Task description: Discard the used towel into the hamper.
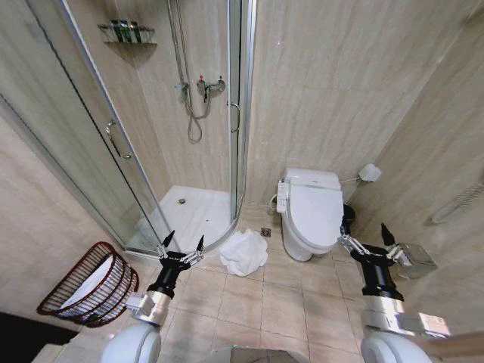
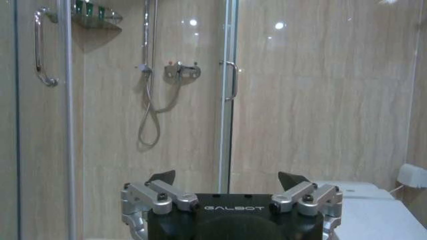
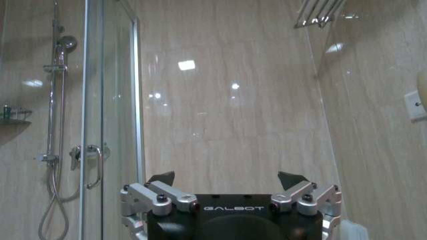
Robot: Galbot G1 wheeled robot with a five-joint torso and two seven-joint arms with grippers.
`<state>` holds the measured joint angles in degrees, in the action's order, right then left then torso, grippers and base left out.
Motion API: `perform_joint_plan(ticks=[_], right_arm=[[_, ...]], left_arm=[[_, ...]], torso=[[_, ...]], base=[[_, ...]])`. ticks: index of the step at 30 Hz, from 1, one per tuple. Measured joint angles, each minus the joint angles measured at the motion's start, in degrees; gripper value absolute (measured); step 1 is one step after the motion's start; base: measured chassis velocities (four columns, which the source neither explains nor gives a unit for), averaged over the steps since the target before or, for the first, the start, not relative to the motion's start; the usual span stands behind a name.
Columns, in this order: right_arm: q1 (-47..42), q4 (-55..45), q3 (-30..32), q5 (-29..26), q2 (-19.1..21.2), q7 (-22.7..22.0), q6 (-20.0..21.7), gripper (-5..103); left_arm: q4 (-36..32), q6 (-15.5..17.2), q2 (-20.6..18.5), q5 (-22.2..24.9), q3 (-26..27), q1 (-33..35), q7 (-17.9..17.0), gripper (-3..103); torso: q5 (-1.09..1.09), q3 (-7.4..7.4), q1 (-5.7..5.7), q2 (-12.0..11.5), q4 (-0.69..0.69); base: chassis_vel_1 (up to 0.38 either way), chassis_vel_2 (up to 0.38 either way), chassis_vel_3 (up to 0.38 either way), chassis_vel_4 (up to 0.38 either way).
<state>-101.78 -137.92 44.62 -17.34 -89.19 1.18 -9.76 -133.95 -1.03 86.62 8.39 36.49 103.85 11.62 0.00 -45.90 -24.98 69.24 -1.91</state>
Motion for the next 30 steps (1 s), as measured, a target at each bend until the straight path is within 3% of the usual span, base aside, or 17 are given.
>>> perform_joint_plan(ticks=[11, 30], right_arm=[[0.2, 0.4, 0.1, -0.9, 0.1, 0.1, -0.7, 100], [0.2, 1.0, 0.3, -2.0, 0.0, 0.6, -6.8, 100]], left_arm=[[0.0, 0.0, 0.0, 0.0, 0.0, 0.0, 0.0, 100], [0.0, 0.0, 0.0, 0.0, 0.0, 0.0, 0.0, 100]], torso=[[0.0, 1.73, 1.48, -3.2, 0.0], [0.0, 4.86, 4.08, -8.9, 0.0]], base=[[0.0, 0.0, 0.0, 0.0], [0.0, 0.0, 0.0, 0.0]])
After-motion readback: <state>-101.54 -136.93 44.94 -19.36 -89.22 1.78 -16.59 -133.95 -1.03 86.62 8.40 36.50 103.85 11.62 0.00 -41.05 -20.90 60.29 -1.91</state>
